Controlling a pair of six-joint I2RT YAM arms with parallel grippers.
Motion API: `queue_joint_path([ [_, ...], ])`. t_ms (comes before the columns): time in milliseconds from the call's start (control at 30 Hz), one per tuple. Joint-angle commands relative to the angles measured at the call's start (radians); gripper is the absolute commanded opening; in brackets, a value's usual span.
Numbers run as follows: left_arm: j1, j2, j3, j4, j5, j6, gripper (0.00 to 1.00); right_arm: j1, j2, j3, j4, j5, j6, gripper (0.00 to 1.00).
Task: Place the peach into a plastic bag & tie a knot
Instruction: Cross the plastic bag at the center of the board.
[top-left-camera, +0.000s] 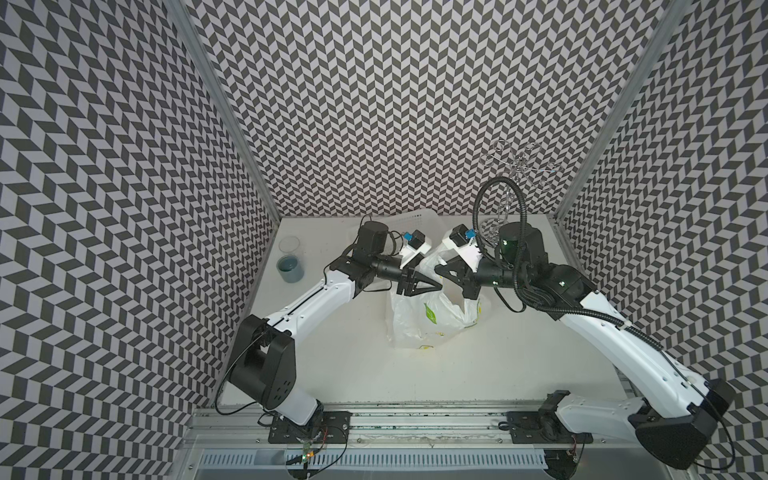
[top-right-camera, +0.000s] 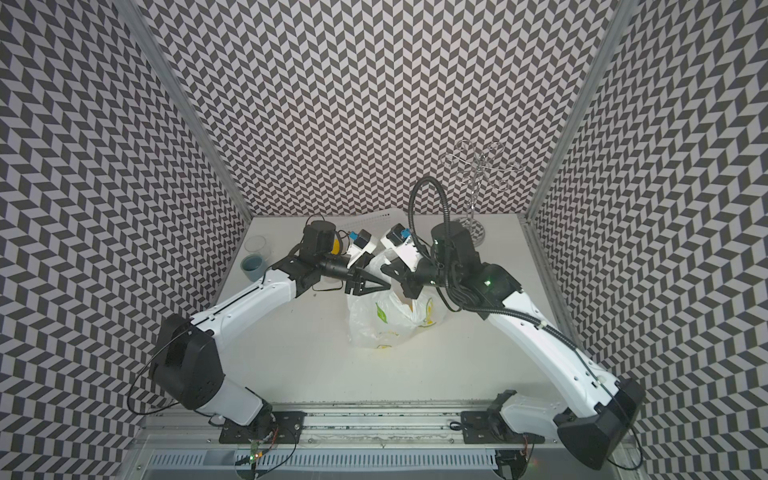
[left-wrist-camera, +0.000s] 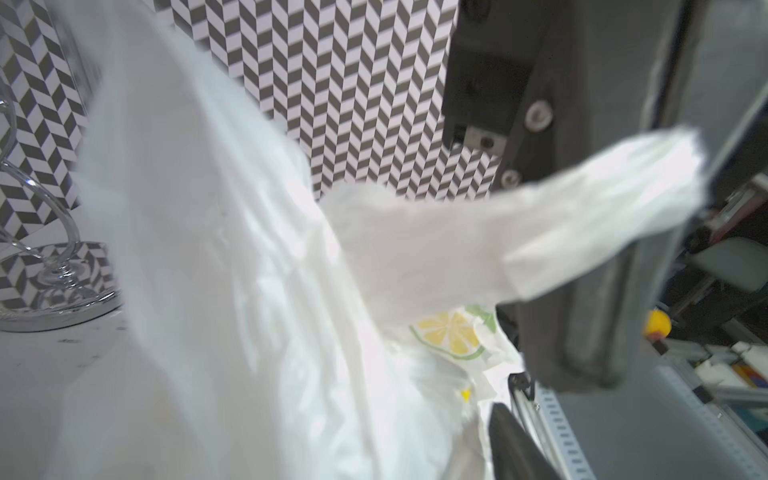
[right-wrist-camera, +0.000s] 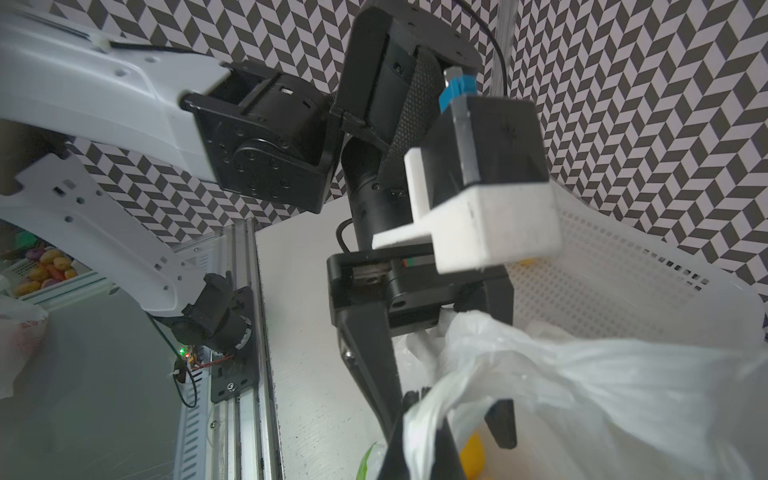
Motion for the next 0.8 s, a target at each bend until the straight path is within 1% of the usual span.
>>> queue_joint_path([
  [0, 0.001, -0.029, -0.008, 0.077, 0.052, -0.007, 0.74, -0.009, -0.003, -0.011, 0.092, -0.097, 0.023, 0.0],
  [200, -0.012, -0.021, -0.001, 0.173, 0.029, -0.087, 0.77, -0.009, 0.006, -0.039, 0.179, -0.168, 0.093, 0.0],
  [300, -0.029, -0.011, 0.004, 0.183, 0.022, -0.091, 0.77, -0.009, 0.016, -0.037, 0.194, -0.208, 0.11, 0.0],
  [400, -0.039, -0.015, 0.012, 0.173, 0.043, -0.074, 0.8, -0.01, 0.033, -0.025, 0.186, -0.224, 0.107, 0.0],
  [467, -0.051, -0.028, 0.012, 0.17, 0.051, -0.058, 0.89, -0.01, 0.044, -0.019, 0.186, -0.231, 0.109, 0.0],
  [500, -0.057, -0.035, 0.013, 0.158, 0.057, -0.039, 0.98, -0.009, 0.048, -0.017, 0.191, -0.239, 0.114, 0.0],
  [533, -0.061, -0.039, 0.012, 0.15, 0.061, -0.028, 0.99, -0.01, 0.049, -0.02, 0.201, -0.247, 0.122, 0.0],
  [667, -0.065, -0.036, -0.001, 0.19, 0.037, -0.059, 0.99, -0.01, 0.049, -0.035, 0.262, -0.307, 0.165, 0.0],
  [767, -0.069, -0.018, 0.015, 0.191, 0.023, -0.076, 0.97, -0.01, 0.055, -0.057, 0.338, -0.371, 0.229, 0.0],
])
